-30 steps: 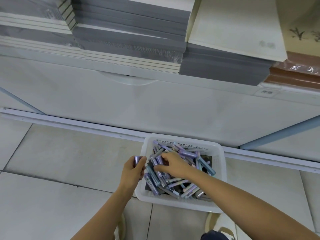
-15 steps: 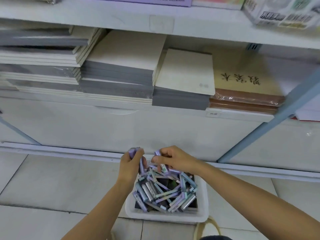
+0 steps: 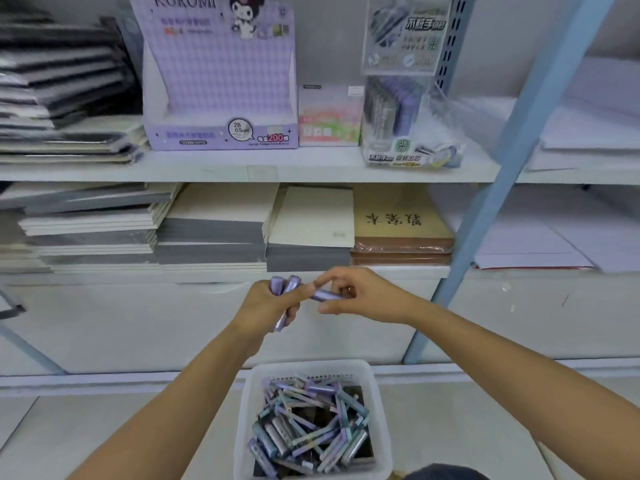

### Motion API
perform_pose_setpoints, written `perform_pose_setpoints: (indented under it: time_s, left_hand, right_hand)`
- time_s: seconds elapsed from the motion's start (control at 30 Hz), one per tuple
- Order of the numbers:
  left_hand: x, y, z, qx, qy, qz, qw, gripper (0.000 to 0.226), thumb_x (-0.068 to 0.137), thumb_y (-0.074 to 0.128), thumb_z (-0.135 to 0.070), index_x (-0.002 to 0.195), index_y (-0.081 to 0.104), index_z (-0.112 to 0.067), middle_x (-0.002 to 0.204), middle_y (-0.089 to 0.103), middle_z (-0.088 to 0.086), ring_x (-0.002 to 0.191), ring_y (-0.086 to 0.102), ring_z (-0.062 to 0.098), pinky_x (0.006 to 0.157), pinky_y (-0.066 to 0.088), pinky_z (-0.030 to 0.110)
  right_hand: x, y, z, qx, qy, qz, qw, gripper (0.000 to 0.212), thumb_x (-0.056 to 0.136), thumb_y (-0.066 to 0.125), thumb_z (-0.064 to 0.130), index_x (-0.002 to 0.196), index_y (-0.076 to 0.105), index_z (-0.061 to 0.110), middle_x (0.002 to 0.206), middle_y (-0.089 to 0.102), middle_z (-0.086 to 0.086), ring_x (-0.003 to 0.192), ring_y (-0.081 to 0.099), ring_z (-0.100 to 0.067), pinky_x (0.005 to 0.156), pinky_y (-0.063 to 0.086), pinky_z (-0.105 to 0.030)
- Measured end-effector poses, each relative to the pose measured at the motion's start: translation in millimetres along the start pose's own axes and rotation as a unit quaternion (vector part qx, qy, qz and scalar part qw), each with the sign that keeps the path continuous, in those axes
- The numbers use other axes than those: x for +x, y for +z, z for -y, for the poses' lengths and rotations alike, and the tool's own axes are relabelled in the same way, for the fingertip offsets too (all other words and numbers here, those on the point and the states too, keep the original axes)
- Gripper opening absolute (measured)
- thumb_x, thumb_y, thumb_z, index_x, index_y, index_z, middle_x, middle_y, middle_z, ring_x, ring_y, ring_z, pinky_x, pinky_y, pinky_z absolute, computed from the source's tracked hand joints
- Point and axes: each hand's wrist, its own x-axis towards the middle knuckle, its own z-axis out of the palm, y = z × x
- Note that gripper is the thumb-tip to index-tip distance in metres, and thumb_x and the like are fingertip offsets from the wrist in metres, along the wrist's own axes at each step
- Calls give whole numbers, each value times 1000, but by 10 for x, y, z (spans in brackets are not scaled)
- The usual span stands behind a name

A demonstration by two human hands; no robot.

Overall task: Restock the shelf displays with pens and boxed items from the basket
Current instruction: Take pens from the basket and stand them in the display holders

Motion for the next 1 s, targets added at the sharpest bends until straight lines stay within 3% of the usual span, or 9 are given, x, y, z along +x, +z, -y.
perform_pose_setpoints:
  time_s: [0.07, 0.17, 0.27, 0.33, 0.43, 0.63, 0.77, 0.87, 1.0]
  left_hand:
    - [2, 42, -218, -26, 13, -4, 1000, 30, 67, 78, -35, 43, 63, -26, 45, 49, -3, 39, 43, 11, 39, 36, 21]
    - [-2, 142, -541, -73, 43, 0, 996, 13, 65, 76, -37, 63, 72, -24, 48, 48, -2, 42, 42, 10, 39, 37, 20]
    - [-7, 283, -819, -83, 95, 14, 992, 34, 66, 75, -37, 90, 73, -13, 51, 47, -3, 45, 41, 9, 43, 38, 19]
    - [-4, 376, -982, -92, 125, 4, 988, 34, 66, 78, -34, 91, 72, -11, 56, 53, -1, 46, 43, 9, 45, 41, 21]
    - [5, 488, -1208, -74, 173, 1, 982, 13, 75, 79, -24, 84, 74, -16, 59, 57, 2, 47, 46, 13, 49, 45, 23]
    - [27, 619, -1590, -83, 168, 36, 982, 11, 86, 70, -29, 87, 68, -18, 53, 54, -1, 47, 59, 14, 47, 49, 22]
    - [109, 623, -1729, -79, 147, 69, 984, 24, 91, 62, -34, 102, 65, -13, 59, 57, -7, 52, 56, 10, 60, 40, 28]
    - [160, 612, -1768, -121, 149, 112, 975, 28, 96, 55, -26, 117, 62, -8, 65, 57, -5, 59, 55, 10, 64, 43, 28]
    - [208, 588, -1792, -157, 159, 153, 963, 25, 98, 51, -20, 120, 60, -15, 69, 53, 1, 65, 58, 14, 67, 57, 28]
  right_hand:
    - [-112, -206, 111, 47, -17, -42, 998, 34, 86, 72, 25, 117, 57, 21, 76, 65, 7, 70, 57, -3, 66, 43, -16]
    - [-280, -485, 285, 133, -52, -112, 983, 24, 90, 66, 21, 113, 58, 20, 83, 70, 7, 78, 61, -15, 67, 47, -19]
    - [-356, -657, 450, 179, -102, -199, 958, 18, 93, 58, 22, 107, 63, 11, 73, 69, 7, 69, 58, -16, 63, 48, -21]
    - [-366, -752, 562, 195, -126, -272, 934, 20, 89, 60, 20, 104, 67, 8, 72, 69, 4, 64, 59, -12, 62, 51, -21]
    - [-376, -912, 724, 204, -155, -344, 903, 15, 90, 63, 7, 103, 69, 7, 79, 72, -3, 68, 66, -15, 65, 54, -22]
    - [-396, -1385, 1071, 118, -173, -410, 888, 17, 88, 66, 3, 105, 69, 7, 87, 73, -7, 77, 70, -18, 71, 55, -21]
    - [-327, -1712, 1211, 12, -166, -443, 881, 19, 89, 65, 3, 107, 68, 9, 89, 71, -6, 78, 68, -10, 76, 54, -19]
    - [-235, -1852, 1240, -94, -140, -434, 885, 20, 90, 65, 6, 109, 69, 11, 93, 71, -2, 85, 67, -13, 83, 54, -23]
    - [-154, -1892, 1241, -217, -121, -381, 890, 21, 92, 64, 11, 111, 70, 12, 101, 71, 2, 92, 66, -11, 87, 50, -15]
